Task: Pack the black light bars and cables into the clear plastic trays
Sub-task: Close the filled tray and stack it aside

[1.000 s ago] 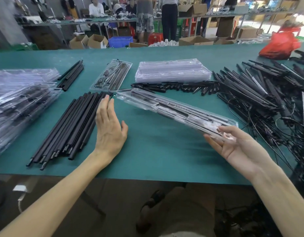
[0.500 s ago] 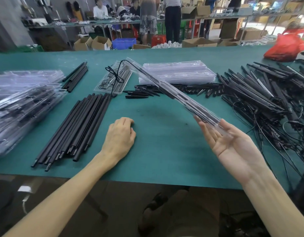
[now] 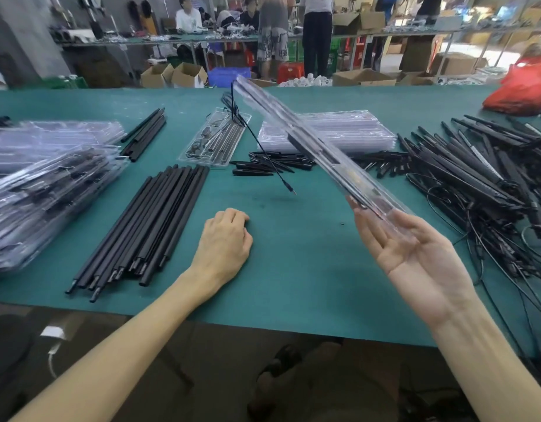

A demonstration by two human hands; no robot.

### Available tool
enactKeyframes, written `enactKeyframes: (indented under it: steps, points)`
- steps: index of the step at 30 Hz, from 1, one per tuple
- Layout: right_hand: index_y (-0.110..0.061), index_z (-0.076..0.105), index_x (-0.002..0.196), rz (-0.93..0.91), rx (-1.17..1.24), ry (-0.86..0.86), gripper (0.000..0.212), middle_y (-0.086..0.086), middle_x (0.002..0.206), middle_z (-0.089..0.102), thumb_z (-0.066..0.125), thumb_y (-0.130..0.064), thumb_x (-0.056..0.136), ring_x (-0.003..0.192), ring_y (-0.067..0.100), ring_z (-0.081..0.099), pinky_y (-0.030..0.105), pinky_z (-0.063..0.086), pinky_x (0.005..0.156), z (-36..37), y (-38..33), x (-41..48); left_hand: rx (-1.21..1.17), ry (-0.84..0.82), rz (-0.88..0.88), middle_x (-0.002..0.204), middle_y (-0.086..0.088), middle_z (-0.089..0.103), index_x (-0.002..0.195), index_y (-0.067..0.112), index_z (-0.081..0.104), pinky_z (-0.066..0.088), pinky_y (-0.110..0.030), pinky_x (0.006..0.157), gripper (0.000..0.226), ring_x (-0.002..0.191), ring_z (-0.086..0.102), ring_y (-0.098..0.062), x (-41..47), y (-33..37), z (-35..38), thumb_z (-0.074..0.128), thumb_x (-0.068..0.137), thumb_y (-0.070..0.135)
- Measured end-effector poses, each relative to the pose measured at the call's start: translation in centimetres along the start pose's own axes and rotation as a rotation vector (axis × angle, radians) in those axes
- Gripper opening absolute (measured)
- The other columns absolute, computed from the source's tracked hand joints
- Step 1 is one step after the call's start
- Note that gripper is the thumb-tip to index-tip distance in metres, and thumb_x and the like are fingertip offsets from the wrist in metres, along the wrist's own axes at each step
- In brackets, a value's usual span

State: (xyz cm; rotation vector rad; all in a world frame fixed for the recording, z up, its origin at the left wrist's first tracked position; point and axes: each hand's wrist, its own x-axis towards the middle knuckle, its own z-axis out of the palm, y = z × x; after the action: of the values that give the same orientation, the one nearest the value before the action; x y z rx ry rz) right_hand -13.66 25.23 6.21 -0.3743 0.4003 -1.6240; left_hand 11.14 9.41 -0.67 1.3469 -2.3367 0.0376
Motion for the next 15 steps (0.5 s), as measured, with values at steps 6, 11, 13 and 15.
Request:
enactKeyframes:
  steps: [6, 11, 13, 15]
  points:
    - [-0.008, 0.052, 0.098, 0.078, -0.012, 0.115, 0.012, 0.023, 0.153, 0.040, 0.056, 0.000, 0.090, 0.121, 0.039, 0.063, 0.038, 0.057, 0.092, -0.9, 2.1, 0.1, 0.073, -0.053, -0.021, 0.115, -0.008, 0.056, 0.117, 0.010, 0.060, 0.039, -0.039, 0.092, 0.025, 0.110, 0.050, -0.028, 1.6, -0.1, -0.2, 0.048, 0.098, 0.020]
    - [-0.011, 0.050, 0.092, 0.117, 0.000, 0.141, 0.014, 0.025, 0.140, 0.056, 0.054, 0.001, 0.090, 0.118, 0.039, 0.064, 0.037, 0.059, 0.088, -0.6, 3.4, 0.6, 0.045, -0.128, -0.034, 0.113, -0.007, 0.055, 0.111, 0.011, 0.060, 0.039, -0.038, 0.088, 0.020, 0.109, 0.048, -0.028, 4.9, 0.2, -0.1, 0.046, 0.100, 0.021]
    - [-0.010, 0.050, 0.096, 0.118, 0.018, 0.127, 0.013, 0.025, 0.142, 0.054, 0.054, 0.001, 0.091, 0.120, 0.039, 0.063, 0.037, 0.058, 0.090, 0.3, 3.5, 1.2, -0.020, -0.115, -0.058, 0.106, -0.007, 0.056, 0.104, 0.010, 0.060, 0.042, -0.040, 0.086, 0.022, 0.103, 0.051, -0.028, 6.0, 0.5, 0.0, 0.044, 0.103, 0.025]
    - [-0.005, 0.052, 0.104, 0.115, 0.013, 0.077, 0.013, 0.025, 0.143, 0.053, 0.051, 0.001, 0.092, 0.125, 0.038, 0.060, 0.036, 0.056, 0.095, 1.8, 3.4, 2.2, -0.096, -0.121, -0.088, 0.098, -0.007, 0.057, 0.094, 0.008, 0.059, 0.046, -0.042, 0.080, 0.032, 0.093, 0.054, -0.029, 7.2, 0.9, 0.1, 0.041, 0.106, 0.031]
